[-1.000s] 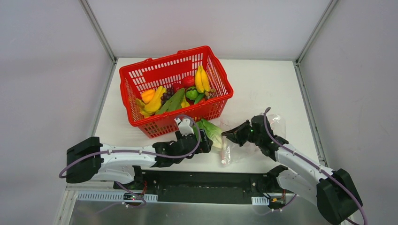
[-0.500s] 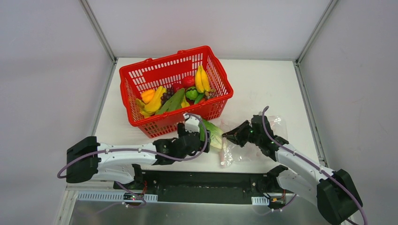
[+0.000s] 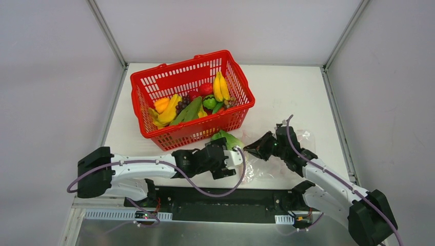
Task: Place the food in the zip-top bag and seal the zipper
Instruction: Place the fake vegetable in the zipper food storage bag.
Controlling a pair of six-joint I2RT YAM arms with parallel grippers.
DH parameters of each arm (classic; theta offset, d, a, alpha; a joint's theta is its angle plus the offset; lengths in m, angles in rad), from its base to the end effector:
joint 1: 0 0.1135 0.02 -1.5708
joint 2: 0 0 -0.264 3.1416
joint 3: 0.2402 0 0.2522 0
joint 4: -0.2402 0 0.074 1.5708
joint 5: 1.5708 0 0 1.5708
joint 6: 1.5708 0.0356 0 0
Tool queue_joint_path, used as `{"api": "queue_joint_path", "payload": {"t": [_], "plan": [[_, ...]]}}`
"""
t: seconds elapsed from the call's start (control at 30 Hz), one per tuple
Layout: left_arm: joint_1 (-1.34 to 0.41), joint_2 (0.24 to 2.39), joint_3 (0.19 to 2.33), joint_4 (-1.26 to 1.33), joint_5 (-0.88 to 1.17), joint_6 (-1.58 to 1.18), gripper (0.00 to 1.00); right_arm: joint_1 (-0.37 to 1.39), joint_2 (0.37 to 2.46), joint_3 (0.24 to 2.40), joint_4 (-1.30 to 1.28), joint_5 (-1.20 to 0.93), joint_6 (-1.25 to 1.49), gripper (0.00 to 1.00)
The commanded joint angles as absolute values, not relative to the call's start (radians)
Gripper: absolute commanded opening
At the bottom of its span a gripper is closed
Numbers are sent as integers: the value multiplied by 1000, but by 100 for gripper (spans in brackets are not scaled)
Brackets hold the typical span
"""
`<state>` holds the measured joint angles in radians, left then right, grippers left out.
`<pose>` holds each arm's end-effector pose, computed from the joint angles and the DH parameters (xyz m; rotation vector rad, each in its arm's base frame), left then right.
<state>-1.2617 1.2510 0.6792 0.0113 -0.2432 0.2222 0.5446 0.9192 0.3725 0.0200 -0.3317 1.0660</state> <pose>0.0895 -0.2521 0.2243 1.3326 1.6666 -0.3589 0.1594 0.1101 0.1932 0.3859 2.3217 1.2435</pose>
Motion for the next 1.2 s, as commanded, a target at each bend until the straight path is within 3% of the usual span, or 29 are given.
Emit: {"api": "queue_joint_path", "payload": {"t": [0.0, 0.13, 0.47, 0.9, 1.03, 1.17], "plan": [[-1254, 1304, 734, -17, -228, 535, 99, 541, 883, 410, 12, -354, 1033, 11], [-1253, 1395, 790, -69, -242, 638, 99, 541, 870, 408, 5, -355, 1030, 11], [-1250, 1404, 716, 284, -353, 776, 98, 541, 862, 392, 11, -362, 1040, 12], [-1189, 1441, 714, 246, -190, 749, 98, 539, 859, 389, 22, -379, 1046, 12], [-1186, 1470, 716, 248, -163, 736, 93, 540, 871, 382, 30, -383, 1050, 12], [-1186, 1492, 709, 269, -156, 739, 75, 540, 868, 376, 32, -381, 1054, 12]]}}
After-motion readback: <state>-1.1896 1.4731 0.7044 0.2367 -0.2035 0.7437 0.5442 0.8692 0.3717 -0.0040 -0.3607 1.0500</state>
